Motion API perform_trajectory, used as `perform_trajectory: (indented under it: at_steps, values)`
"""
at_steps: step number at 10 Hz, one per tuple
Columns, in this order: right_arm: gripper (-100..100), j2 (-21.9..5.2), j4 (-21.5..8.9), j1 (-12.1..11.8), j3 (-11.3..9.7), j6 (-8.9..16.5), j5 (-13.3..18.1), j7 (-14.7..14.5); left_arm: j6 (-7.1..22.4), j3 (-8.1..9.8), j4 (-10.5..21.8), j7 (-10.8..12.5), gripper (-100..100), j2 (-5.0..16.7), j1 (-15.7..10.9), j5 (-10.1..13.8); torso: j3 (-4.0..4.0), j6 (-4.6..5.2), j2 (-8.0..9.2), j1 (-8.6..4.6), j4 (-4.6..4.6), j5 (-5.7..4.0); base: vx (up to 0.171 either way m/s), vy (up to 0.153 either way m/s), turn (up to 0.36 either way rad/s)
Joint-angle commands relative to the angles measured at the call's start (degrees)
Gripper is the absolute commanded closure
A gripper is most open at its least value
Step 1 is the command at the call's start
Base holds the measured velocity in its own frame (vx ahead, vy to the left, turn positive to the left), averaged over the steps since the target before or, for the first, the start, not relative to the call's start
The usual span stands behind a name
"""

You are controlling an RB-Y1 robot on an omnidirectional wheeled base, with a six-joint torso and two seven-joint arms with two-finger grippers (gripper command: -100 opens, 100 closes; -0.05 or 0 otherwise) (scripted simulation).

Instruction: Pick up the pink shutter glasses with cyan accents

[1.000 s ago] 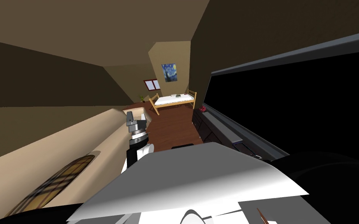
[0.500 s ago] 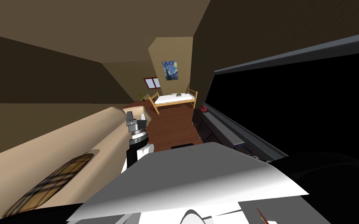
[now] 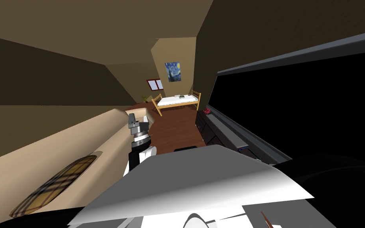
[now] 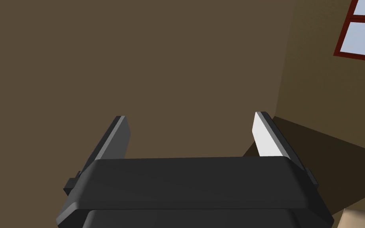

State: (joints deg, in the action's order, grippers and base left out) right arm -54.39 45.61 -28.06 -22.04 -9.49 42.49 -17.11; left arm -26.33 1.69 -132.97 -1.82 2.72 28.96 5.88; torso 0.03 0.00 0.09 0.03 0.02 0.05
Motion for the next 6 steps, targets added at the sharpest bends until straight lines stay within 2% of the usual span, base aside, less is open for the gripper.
perform_trajectory:
  at_steps: [1,2,3,4,5,6]
  values:
    - [100,0.0,0.0,0.0,0.0,0.0,0.0,0.0,0.0,0.0,0.0,0.0,0,0.0,0.0,0.0,0.0,0.0,0.0,0.0,0.0,0.0,0.0,0.0,0.0]
    - [100,0.0,0.0,0.0,0.0,0.0,0.0,0.0,0.0,0.0,0.0,0.0,0,0.0,0.0,0.0,0.0,0.0,0.0,0.0,0.0,0.01,0.0,0.0,0.0]
    - [0,0.0,0.0,0.0,0.0,0.0,0.0,0.0,0.0,0.0,0.0,0.0,0,0.0,0.0,0.0,0.0,0.0,0.0,0.01,0.0,0.02,0.0,0.0,0.0]
    - [100,-1.9,0.5,-1.0,0.9,-1.5,-0.1,0.1,0.0,0.0,0.0,0.0,0,0.0,0.0,0.0,0.0,0.0,0.0,0.02,0.0,0.02,0.007,0.069,-0.067]
    - [100,-2.7,0.9,-1.3,1.0,-2.0,-0.1,0.4,0.0,0.0,0.0,0.0,0,0.0,0.0,0.0,0.0,0.06,0.01,0.25,-0.01,0.1,0.021,0.092,-0.116]
    - [100,-1.8,0.5,-1.2,1.4,-1.7,0.0,-0.3,0.0,0.0,0.0,0.0,0,0.0,0.0,0.0,-0.02,0.06,-0.03,0.38,-0.01,0.11,0.01,0.038,-0.032]
